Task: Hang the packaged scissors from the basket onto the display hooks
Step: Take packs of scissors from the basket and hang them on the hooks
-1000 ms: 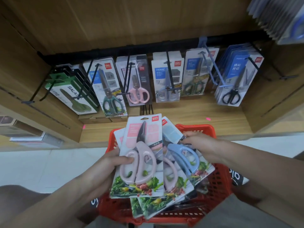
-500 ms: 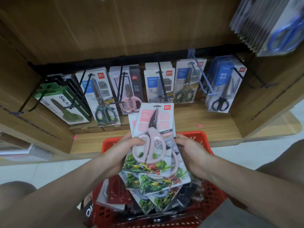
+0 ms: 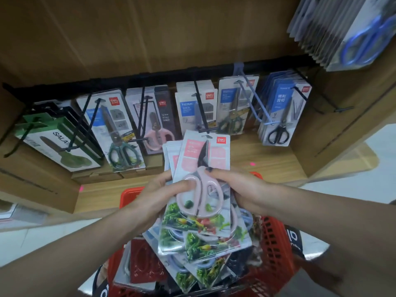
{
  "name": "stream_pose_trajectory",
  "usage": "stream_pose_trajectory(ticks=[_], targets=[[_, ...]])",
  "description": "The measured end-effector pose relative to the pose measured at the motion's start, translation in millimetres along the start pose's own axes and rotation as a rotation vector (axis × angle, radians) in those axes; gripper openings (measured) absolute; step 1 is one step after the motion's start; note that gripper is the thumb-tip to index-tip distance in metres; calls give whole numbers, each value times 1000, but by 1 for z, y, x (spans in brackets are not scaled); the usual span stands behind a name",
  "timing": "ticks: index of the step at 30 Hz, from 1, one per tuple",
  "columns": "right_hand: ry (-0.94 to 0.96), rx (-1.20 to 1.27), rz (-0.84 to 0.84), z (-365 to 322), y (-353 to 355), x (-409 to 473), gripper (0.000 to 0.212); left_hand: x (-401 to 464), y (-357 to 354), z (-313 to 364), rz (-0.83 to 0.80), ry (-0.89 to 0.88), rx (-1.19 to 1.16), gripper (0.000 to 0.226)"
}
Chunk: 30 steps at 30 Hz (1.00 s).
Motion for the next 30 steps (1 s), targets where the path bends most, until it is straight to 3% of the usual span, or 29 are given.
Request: stream_pose_trajectory(ticks=[4,11,17,21,24,30], targets=[[-21,76,10,5,19,-1,30,16,-11,-11,89,47,14,54],[-86,84,10,9,34,-1,29,25,-20,-17,103,-45,75,43],[-94,187,151,-6,72,6,31,32,-13,-18,248,-106,180,60],[-62,172,117,-15,101,2,30,30,-4,-17,258,-139,275,58],[-88,139,61,-10,112,-1,28,31,1,-16,256,-127,301,69],[-90,-22,37,-7,130,-14,29,35,13,-17,321,-172,315,51]])
Point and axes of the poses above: each hand's wrist, its own x-axis towards the middle knuckle, its own y-axis out of the back of the hand, z = x × y, the point moved 2 cm from there along x, towards the middle knuckle, and after that the axes turned 1 degree about z, right-handed, at the moved point
